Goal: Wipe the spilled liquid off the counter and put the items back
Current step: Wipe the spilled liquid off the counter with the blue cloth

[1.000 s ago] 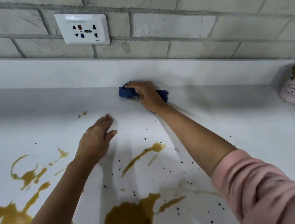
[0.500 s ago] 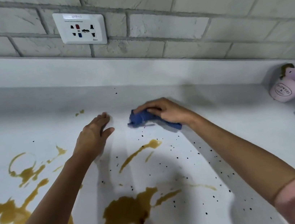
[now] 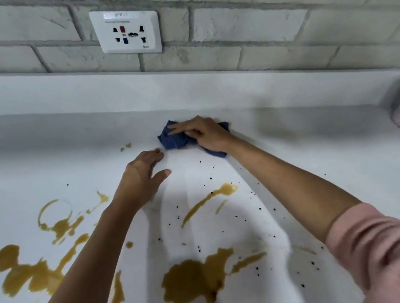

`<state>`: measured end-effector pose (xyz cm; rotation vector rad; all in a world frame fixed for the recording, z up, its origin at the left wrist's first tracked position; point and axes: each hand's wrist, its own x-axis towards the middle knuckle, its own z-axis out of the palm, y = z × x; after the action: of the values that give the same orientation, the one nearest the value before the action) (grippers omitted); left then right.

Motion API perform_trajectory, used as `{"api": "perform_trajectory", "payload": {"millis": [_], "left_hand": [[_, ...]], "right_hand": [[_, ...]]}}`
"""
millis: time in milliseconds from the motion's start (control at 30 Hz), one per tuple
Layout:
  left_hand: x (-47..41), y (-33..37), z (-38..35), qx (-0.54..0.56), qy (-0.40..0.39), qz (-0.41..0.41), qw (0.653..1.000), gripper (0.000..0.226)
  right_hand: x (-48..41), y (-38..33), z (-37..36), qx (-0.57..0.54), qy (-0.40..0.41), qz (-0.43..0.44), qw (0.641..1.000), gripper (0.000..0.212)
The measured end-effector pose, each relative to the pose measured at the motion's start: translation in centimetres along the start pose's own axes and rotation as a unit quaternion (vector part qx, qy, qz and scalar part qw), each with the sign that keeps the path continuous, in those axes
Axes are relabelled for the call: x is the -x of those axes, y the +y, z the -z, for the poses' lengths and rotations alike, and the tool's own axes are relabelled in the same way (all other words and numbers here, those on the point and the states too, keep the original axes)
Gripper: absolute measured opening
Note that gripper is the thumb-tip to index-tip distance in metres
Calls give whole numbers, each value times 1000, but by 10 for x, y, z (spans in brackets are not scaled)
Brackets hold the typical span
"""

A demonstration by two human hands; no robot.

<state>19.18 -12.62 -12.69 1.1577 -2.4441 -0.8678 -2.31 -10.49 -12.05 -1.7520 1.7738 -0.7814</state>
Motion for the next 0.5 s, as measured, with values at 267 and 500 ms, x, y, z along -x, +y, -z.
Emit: {"api": "perform_trajectory", "payload": {"millis": [267,500], "left_hand": [[1,1,4,-38,-16,-8,999,44],[4,10,-2,-58,-28,22,998,46]], "right_hand": [[110,-9,12,-86,-111,-11,990,36],[92,42,74,-18,113,-124,986,40]]}}
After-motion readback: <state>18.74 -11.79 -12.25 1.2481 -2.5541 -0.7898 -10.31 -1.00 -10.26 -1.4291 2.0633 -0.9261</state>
